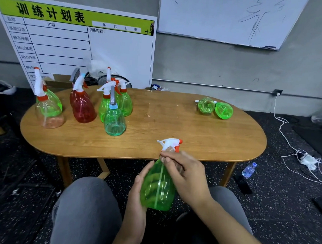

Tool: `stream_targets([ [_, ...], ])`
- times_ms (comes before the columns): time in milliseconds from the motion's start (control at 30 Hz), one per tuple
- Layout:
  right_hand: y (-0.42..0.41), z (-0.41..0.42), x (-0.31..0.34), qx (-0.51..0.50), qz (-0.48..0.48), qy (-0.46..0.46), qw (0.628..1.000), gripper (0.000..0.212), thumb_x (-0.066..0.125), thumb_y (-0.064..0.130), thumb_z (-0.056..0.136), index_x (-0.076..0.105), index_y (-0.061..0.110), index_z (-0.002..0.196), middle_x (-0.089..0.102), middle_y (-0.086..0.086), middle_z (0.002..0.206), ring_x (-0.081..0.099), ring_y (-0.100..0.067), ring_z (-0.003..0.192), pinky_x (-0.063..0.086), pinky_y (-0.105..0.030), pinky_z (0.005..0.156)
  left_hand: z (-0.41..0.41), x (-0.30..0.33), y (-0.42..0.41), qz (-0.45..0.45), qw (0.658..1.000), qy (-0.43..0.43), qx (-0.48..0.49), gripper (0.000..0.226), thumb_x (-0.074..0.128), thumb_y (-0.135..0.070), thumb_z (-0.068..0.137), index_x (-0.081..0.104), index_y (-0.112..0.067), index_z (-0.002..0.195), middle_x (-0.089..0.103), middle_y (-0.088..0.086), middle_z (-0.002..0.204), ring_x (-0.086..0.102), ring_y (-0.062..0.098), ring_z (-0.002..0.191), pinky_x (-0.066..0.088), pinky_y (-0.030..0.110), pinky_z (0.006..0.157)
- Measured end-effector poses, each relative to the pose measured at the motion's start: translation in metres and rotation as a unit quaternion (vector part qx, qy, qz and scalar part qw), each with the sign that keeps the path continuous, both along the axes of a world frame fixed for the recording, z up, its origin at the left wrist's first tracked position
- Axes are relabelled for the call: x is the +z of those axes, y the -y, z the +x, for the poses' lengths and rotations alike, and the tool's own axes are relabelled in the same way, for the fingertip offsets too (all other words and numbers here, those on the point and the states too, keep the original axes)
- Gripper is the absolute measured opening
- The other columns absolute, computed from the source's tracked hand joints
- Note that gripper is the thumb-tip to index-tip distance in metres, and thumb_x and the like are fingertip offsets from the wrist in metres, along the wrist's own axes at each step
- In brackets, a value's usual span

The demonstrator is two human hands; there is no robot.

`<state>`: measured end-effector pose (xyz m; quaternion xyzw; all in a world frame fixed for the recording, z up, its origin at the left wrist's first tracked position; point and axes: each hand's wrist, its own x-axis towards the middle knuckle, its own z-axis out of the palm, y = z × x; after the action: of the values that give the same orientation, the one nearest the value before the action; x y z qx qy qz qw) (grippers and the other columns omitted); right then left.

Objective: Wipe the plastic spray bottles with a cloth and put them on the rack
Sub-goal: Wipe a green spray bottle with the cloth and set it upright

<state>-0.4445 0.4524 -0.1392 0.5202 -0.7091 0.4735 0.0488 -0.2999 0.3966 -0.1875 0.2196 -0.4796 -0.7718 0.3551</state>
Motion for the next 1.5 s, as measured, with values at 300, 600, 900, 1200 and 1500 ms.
stream_targets([
  [300,-0.023,0.032,-0.034,0.123,-0.023,-0.127,0.984,0.021,0.066,0.021,0.101,0.078,0.022,0.118,0.055,0.006,0.083,0.051,-0.007,0.066,0.043,-0.015,0.061,0.004,0.002,-0.002,0.055,0.998,-0.020,0.005,0.056,0.040,-0.053,0.106,0.057,-0.020,0.149,0.072,0.014,0.136,0.070,0.027,0.125,0.060,0.027,0.087],
  [600,-0.053,0.033,-0.031,0.175,-0.031,-0.110,0.978,0.024,0.071,0.015,0.098,0.078,0.022,0.120,0.059,0.011,0.088,0.053,-0.001,0.068,0.044,-0.013,0.065,0.003,0.006,-0.002,0.005,1.000,-0.007,0.008,0.066,0.071,-0.057,0.089,0.058,-0.030,0.147,0.072,0.014,0.135,0.072,0.032,0.120,0.060,0.037,0.093],
  [900,-0.027,-0.003,-0.004,0.013,-0.098,0.088,0.991,0.023,0.061,0.032,0.100,0.074,0.034,0.119,0.075,0.014,0.106,0.071,-0.011,0.097,0.056,-0.028,0.084,-0.004,-0.009,-0.001,-0.041,0.999,0.016,0.012,0.068,0.075,-0.051,0.080,0.058,-0.041,0.146,0.070,0.002,0.139,0.068,0.025,0.127,0.055,0.049,0.101],
  [1200,-0.002,-0.004,-0.004,-0.010,-0.013,-0.019,1.000,0.027,0.057,0.041,0.103,0.077,0.032,0.118,0.072,0.020,0.104,0.068,0.001,0.089,0.057,-0.028,0.077,-0.004,-0.010,-0.002,-0.065,0.997,0.032,-0.030,0.068,0.062,-0.053,0.090,0.048,-0.038,0.155,0.061,-0.003,0.153,0.059,0.023,0.140,0.044,0.059,0.117],
  [1500,-0.038,0.021,-0.027,0.108,-0.015,-0.064,0.992,0.024,0.062,0.022,0.104,0.076,0.020,0.123,0.052,0.015,0.087,0.050,0.003,0.071,0.038,-0.010,0.066,0.000,-0.018,-0.002,-0.047,0.998,0.027,-0.030,0.054,0.044,-0.036,0.100,0.049,-0.035,0.154,0.066,-0.001,0.146,0.063,0.022,0.136,0.055,0.036,0.103],
])
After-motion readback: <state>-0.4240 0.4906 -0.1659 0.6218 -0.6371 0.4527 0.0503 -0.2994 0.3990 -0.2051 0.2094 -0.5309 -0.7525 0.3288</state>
